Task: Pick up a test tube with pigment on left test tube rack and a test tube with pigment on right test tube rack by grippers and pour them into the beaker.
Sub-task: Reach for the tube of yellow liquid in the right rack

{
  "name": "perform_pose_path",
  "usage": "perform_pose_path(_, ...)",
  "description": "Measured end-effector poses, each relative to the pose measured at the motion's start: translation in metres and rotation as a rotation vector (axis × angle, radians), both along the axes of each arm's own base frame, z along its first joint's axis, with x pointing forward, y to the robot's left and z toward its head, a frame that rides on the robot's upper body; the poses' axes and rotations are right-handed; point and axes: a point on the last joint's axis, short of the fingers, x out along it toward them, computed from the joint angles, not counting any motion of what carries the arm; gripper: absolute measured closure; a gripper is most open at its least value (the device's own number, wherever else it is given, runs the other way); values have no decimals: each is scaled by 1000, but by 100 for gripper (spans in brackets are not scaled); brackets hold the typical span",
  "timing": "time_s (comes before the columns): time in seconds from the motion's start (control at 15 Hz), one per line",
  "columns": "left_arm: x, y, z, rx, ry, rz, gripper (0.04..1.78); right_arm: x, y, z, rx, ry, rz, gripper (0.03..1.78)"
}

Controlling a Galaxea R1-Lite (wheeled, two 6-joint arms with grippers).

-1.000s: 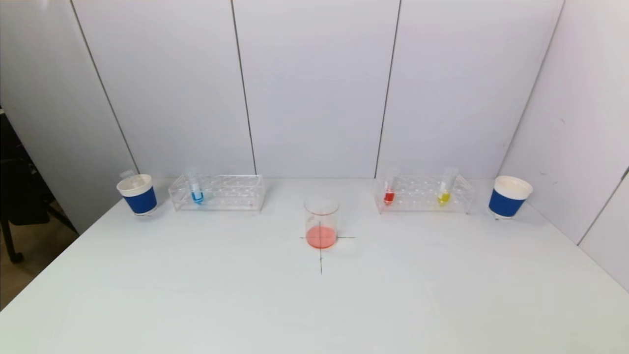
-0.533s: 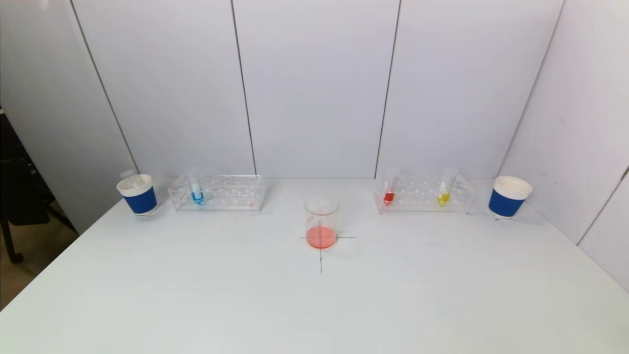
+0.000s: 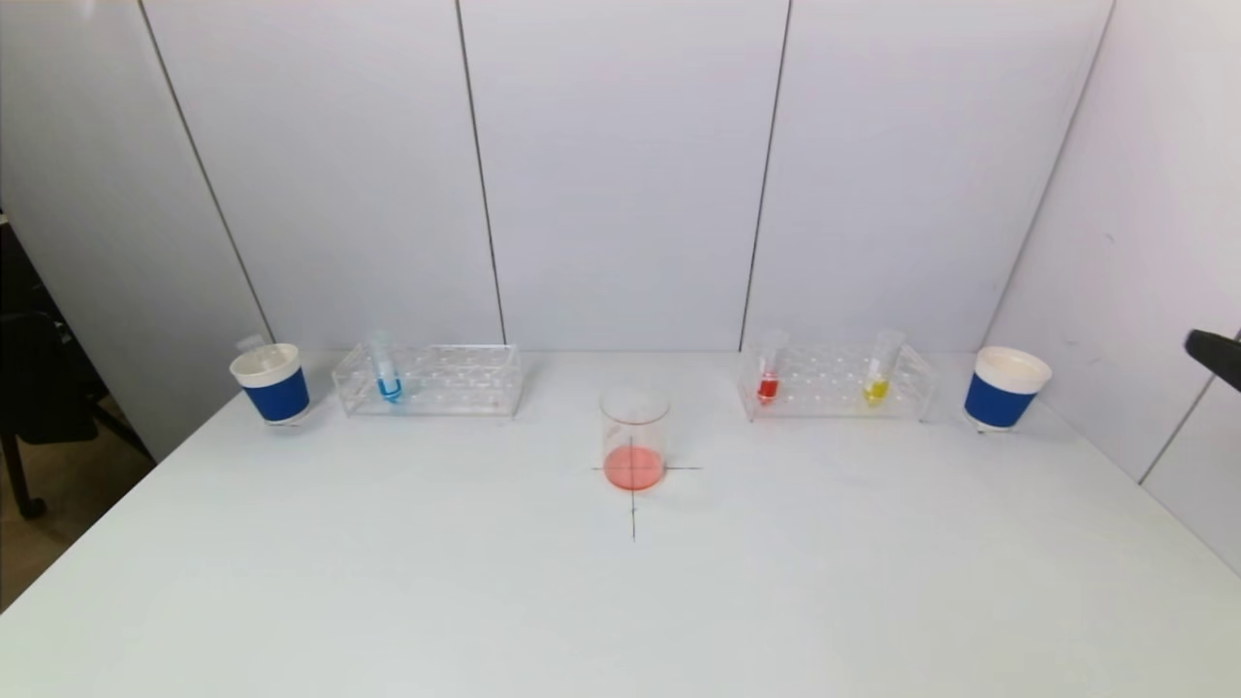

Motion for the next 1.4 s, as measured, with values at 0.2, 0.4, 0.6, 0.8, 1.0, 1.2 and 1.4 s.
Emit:
perform_pose_path(0.2, 0, 0, 0, 0, 0, 0, 6, 57, 1, -13, 14, 52, 0, 4)
perform_pose_path(0.4, 0, 0, 0, 0, 0, 0, 6, 109, 1, -40, 29, 106, -8, 4)
perform_pose_path(0.6, 0, 0, 0, 0, 0, 0, 6, 150, 2, -72, 39, 129, -13, 4)
perform_pose_path(0.8, 0, 0, 0, 0, 0, 0, 6, 181, 3, -102, 44, 118, -15, 4)
perform_pose_path(1.0, 0, 0, 0, 0, 0, 1, 6, 200, 3, -128, 52, 119, -18, 4)
perform_pose_path(1.2, 0, 0, 0, 0, 0, 0, 6, 216, 4, -147, 74, 113, -28, 4)
perform_pose_path(1.4, 0, 0, 0, 0, 0, 0, 6, 230, 4, -162, 79, 110, -36, 4)
